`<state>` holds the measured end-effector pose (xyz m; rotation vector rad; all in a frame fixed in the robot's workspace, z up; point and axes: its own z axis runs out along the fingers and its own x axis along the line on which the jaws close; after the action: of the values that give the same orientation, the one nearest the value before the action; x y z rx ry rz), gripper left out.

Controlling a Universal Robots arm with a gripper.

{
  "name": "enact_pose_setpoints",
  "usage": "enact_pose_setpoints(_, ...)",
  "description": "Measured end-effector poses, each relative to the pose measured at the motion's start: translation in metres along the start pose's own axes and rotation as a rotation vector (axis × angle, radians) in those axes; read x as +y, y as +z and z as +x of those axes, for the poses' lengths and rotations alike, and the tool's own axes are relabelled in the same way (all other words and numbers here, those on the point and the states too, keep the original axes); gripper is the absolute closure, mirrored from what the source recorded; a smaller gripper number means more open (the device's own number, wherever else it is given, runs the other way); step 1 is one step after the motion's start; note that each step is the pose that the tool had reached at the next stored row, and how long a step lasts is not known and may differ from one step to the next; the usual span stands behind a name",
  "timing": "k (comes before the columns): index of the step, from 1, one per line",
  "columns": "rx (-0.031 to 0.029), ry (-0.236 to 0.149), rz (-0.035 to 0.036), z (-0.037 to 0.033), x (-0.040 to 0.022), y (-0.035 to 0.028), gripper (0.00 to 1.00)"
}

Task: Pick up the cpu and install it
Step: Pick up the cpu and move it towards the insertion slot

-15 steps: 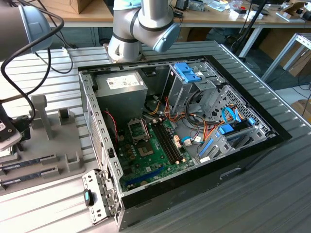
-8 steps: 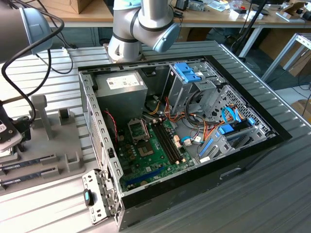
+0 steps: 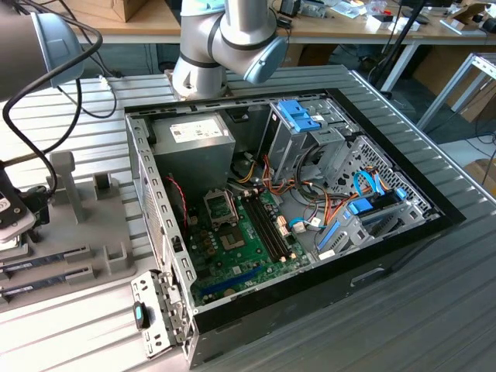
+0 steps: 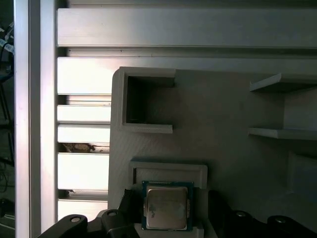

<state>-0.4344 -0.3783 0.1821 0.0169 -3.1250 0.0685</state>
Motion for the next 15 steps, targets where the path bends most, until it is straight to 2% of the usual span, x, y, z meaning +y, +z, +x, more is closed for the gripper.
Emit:
enact_pose_setpoints(4,-0.0002,0.000,0.0000,0.0000,-0.0001,-0.0033,0.31)
enact_pose_setpoints(8,0.0002,0.000,0.0001,0.0026,-0.0002,-0.0036,0.31)
enact_pose_setpoints(15,0.0000,0.000,0.0022,0.0026,0.0028,-0.0037,0.31)
